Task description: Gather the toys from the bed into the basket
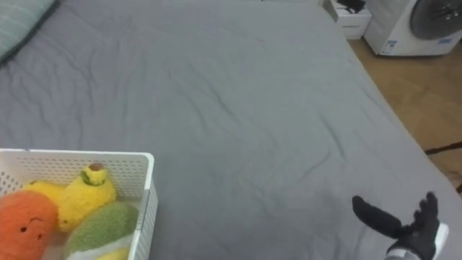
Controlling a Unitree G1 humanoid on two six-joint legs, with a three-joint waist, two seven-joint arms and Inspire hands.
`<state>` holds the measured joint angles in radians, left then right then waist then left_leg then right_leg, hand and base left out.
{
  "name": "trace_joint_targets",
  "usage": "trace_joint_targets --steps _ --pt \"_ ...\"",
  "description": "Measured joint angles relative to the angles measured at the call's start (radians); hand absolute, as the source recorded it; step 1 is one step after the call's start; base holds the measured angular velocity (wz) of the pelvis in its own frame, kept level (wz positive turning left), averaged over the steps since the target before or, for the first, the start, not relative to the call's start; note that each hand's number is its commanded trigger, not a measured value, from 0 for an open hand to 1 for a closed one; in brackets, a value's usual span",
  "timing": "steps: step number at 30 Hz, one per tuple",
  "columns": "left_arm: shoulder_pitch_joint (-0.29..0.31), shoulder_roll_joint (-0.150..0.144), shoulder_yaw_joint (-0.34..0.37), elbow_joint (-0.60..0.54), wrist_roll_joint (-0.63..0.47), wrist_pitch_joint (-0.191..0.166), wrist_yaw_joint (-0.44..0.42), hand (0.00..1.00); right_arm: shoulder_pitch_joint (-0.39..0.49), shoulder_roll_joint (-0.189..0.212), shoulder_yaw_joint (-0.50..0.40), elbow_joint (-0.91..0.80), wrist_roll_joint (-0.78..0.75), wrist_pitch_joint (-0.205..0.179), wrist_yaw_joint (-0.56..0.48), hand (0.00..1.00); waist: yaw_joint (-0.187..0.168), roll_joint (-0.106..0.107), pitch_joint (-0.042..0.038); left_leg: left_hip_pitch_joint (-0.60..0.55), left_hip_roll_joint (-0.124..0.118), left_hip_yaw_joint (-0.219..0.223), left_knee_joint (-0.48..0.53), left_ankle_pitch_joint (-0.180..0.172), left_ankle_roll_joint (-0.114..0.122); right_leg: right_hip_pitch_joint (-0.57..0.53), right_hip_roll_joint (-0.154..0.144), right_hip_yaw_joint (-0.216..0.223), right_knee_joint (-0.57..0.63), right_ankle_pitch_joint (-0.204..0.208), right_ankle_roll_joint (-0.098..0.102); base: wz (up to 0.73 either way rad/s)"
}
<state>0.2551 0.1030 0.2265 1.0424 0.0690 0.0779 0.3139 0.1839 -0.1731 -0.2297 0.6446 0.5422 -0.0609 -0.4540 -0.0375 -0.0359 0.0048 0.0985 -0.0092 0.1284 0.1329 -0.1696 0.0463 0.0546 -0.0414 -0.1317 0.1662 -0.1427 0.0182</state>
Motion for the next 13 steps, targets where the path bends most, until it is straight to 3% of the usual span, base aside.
trace_joint_targets --steps 4,9,13 --pt "0.007 -0.007 0.01 0.0 0.0 -0.006 0.0 0.0 0.036 0.026 -0.03 0.227 0.06 -0.004 0.03 0.0 -0.012 0.01 -0.0059 0.002 0.0 0.0 -0.005 0.0 0.0 0.003 -0.001 -0.006 0.004 0.0 -0.001 0.01" --pt "0.012 -0.008 0.016 0.033 0.001 -0.023 -0.008 0.0 0.038 0.044 -0.03 0.488 0.051 0.001 0.068 0.0 -0.01 0.01 0.0008 0.016 -0.002 -0.004 -0.005 -0.004 -0.001 0.017 -0.002 -0.003 0.004 -0.013 0.001 0.0" --pt "0.019 -0.008 0.038 0.034 0.024 -0.023 -0.019 0.0 0.044 0.045 -0.019 0.586 0.028 0.039 0.15 0.0 -0.007 0.009 -0.0023 0.016 -0.002 -0.004 -0.003 -0.009 -0.006 0.014 -0.002 -0.004 0.005 -0.012 -0.001 -0.02"
